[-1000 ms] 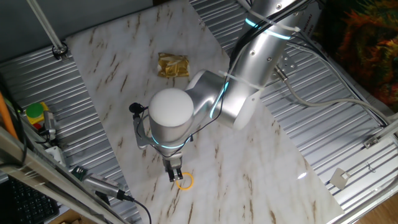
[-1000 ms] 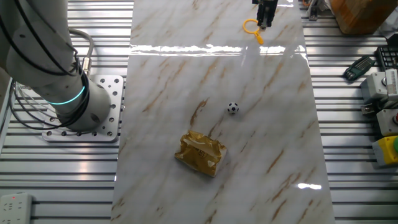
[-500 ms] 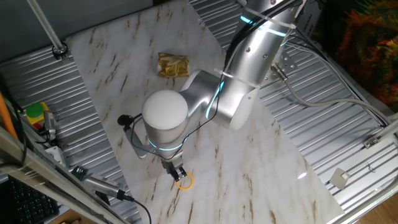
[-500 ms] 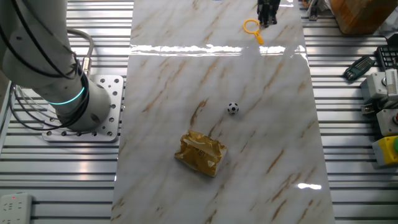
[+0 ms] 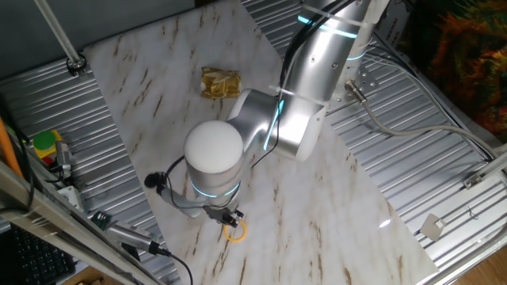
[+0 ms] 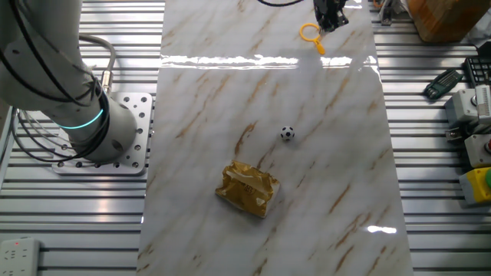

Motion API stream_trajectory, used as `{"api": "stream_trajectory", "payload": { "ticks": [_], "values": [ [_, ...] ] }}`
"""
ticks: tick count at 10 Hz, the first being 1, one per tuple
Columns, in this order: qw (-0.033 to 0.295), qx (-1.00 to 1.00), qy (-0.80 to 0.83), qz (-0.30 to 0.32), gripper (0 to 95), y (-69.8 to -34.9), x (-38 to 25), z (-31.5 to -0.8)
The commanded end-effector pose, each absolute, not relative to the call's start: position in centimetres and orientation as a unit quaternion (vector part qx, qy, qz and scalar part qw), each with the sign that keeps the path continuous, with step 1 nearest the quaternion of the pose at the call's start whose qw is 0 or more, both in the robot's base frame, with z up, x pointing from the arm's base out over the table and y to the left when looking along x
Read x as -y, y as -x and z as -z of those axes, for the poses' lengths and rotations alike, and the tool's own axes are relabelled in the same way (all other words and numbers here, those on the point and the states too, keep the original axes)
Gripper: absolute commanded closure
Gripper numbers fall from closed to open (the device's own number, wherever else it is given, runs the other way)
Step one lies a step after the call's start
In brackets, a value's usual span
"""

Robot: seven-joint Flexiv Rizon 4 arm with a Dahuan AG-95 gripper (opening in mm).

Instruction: Attach the bubble ring to the ball

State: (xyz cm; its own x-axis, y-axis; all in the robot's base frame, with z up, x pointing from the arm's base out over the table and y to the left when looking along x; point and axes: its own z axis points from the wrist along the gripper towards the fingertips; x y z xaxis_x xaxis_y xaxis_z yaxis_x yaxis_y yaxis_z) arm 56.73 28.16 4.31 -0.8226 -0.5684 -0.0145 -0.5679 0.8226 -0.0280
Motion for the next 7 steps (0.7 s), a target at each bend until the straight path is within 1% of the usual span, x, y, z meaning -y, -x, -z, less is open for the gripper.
{"api": "stream_trajectory", "payload": {
  "ticks": [1,4,5,7],
  "values": [
    [0.004,-0.879,0.477,0.023,95.0,-56.67,-28.17,-4.49],
    [0.009,-0.814,0.580,0.017,95.0,-56.69,-28.21,-4.50],
    [0.010,-0.807,0.590,0.017,95.0,-56.69,-28.22,-4.52],
    [0.007,-0.755,0.655,0.022,95.0,-56.71,-28.27,-4.53]
  ]
}}
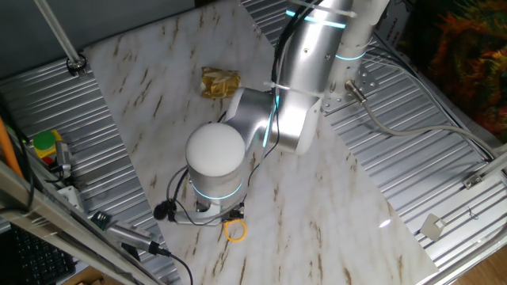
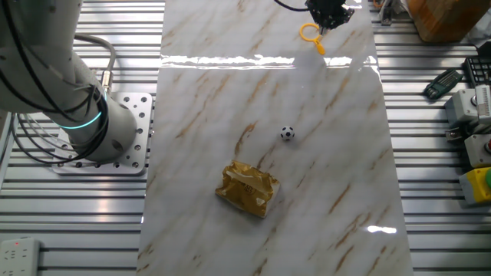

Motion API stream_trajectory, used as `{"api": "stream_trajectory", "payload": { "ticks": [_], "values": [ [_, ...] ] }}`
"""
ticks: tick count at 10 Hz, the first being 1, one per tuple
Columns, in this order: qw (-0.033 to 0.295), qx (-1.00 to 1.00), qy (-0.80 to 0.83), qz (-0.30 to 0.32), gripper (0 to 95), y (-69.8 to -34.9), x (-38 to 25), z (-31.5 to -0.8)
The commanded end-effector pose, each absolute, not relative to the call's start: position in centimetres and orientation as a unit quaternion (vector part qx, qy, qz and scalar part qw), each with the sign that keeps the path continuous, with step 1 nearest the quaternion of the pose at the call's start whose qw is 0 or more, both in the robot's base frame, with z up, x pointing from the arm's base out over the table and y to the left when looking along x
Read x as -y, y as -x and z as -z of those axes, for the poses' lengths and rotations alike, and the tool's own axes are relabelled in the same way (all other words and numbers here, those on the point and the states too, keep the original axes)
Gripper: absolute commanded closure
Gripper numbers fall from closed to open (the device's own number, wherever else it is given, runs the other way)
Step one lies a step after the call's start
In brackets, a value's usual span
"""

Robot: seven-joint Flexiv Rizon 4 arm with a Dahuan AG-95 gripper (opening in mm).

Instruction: Attach the bubble ring to the ball

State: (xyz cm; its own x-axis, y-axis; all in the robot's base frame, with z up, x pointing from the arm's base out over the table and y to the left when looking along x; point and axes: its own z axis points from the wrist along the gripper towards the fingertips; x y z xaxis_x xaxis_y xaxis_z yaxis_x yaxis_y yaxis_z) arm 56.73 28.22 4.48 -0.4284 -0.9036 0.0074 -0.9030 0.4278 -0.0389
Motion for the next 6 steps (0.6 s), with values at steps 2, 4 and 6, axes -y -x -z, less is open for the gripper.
{"api": "stream_trajectory", "payload": {
  "ticks": [2,4,6],
  "values": [
    [0.006,-0.708,0.706,0.022,95.0,-56.79,-28.37,-4.46],
    [0.006,-0.679,0.734,0.021,76.0,-56.71,-28.44,-4.41],
    [0.008,-0.665,0.746,0.023,76.0,-56.14,-28.66,-4.18]
  ]
}}
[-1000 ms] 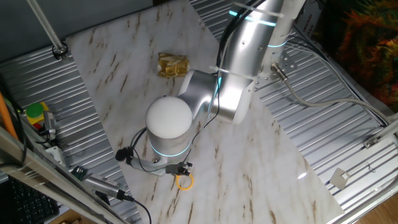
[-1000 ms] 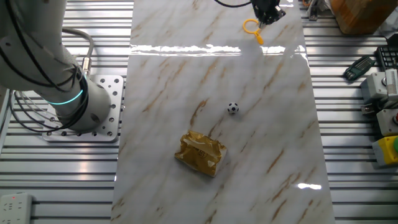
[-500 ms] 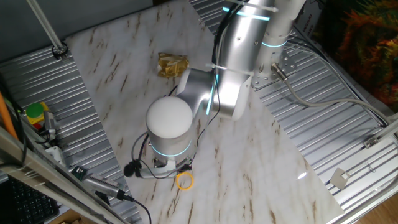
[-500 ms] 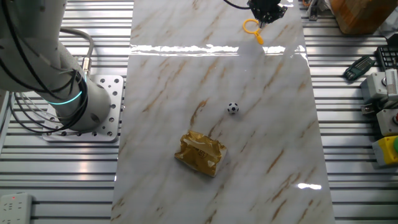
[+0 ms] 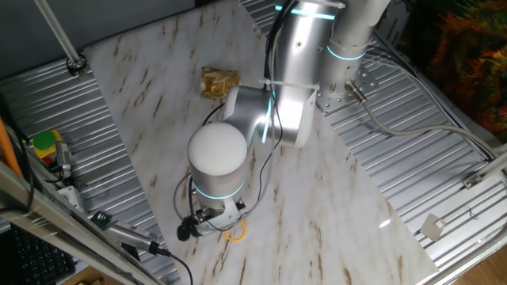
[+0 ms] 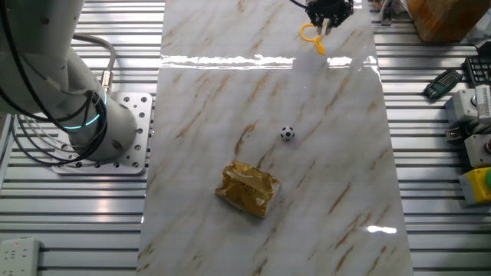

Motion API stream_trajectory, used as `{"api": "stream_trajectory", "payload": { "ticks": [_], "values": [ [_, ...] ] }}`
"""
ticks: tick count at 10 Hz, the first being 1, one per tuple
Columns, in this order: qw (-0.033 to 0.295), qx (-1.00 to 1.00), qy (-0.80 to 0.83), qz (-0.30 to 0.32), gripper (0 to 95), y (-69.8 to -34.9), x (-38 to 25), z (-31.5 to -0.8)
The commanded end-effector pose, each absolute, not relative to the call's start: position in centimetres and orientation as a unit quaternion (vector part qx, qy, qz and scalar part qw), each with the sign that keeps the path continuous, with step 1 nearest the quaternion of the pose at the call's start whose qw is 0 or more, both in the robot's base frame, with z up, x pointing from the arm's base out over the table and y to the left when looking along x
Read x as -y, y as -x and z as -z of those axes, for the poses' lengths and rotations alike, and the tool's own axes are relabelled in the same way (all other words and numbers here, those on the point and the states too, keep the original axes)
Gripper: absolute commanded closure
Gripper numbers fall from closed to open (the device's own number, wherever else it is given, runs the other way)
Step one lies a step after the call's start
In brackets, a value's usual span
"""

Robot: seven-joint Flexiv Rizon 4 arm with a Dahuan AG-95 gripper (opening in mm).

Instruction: Attach the bubble ring to the ball

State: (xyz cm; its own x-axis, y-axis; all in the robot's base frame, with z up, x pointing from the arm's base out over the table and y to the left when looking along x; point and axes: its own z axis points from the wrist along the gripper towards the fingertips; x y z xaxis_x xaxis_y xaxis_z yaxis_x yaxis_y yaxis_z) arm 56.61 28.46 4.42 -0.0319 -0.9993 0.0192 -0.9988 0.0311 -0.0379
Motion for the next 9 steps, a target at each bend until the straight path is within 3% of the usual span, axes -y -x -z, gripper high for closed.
{"api": "stream_trajectory", "payload": {
  "ticks": [1,4,5,9],
  "values": [
    [0.009,-0.660,0.751,0.023,76.0,-55.99,-28.70,-4.11],
    [0.006,-0.642,0.766,0.027,76.0,-55.59,-28.82,-3.91],
    [0.006,-0.634,0.773,0.027,57.0,-55.45,-28.86,-3.84],
    [-0.003,-0.598,0.801,0.033,57.0,-55.28,-28.92,-3.75]
  ]
}}
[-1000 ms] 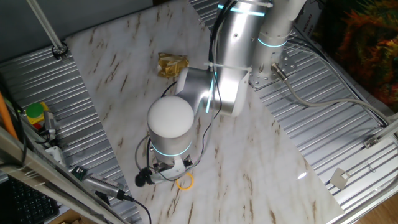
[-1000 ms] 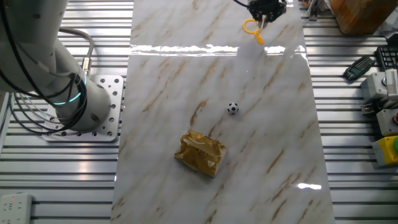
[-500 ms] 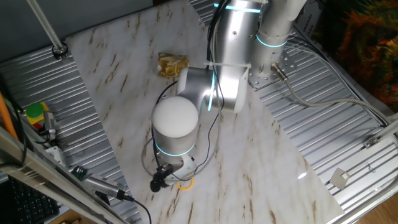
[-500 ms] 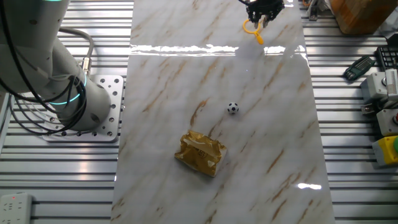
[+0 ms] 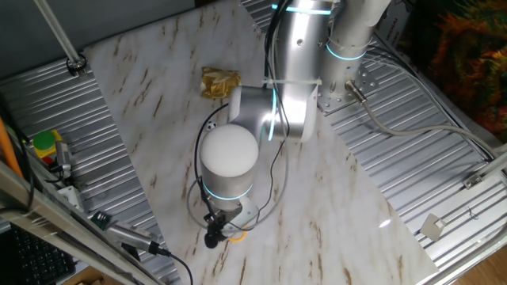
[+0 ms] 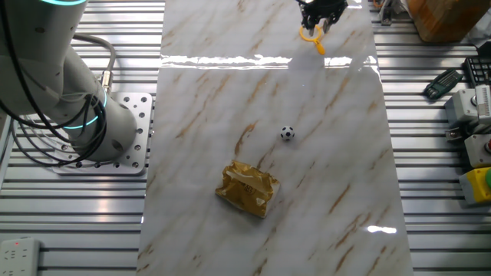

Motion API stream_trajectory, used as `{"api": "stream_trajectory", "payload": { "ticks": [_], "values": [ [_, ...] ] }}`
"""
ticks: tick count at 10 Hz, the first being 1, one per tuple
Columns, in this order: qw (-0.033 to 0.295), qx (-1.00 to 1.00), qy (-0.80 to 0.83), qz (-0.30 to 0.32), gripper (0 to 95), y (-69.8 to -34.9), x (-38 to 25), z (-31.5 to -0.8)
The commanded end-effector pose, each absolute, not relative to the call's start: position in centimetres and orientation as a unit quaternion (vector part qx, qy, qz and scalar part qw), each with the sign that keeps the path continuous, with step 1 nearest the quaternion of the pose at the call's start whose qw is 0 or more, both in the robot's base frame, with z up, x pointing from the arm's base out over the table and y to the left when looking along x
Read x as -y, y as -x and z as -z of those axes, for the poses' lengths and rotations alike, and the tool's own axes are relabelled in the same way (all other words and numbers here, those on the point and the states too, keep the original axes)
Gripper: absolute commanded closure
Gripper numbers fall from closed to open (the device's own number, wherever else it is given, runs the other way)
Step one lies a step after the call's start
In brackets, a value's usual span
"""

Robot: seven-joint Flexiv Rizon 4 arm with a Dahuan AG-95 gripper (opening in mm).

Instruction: Attach the bubble ring to the ball

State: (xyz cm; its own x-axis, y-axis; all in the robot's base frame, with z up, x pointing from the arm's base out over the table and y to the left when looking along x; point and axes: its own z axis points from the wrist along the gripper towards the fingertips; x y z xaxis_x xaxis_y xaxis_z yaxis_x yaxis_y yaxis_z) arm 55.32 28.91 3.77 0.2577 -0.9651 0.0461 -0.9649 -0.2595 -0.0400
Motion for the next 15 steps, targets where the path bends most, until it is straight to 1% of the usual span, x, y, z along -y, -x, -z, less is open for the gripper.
{"api": "stream_trajectory", "payload": {
  "ticks": [1,4,15],
  "values": [
    [-0.006,-0.596,0.802,0.038,57.0,-55.3,-28.9,-3.7],
    [-0.019,-0.584,0.810,0.054,57.0,-55.3,-28.9,-3.7],
    [-0.015,-0.580,0.812,0.064,57.0,-55.6,-28.2,-2.2]
  ]
}}
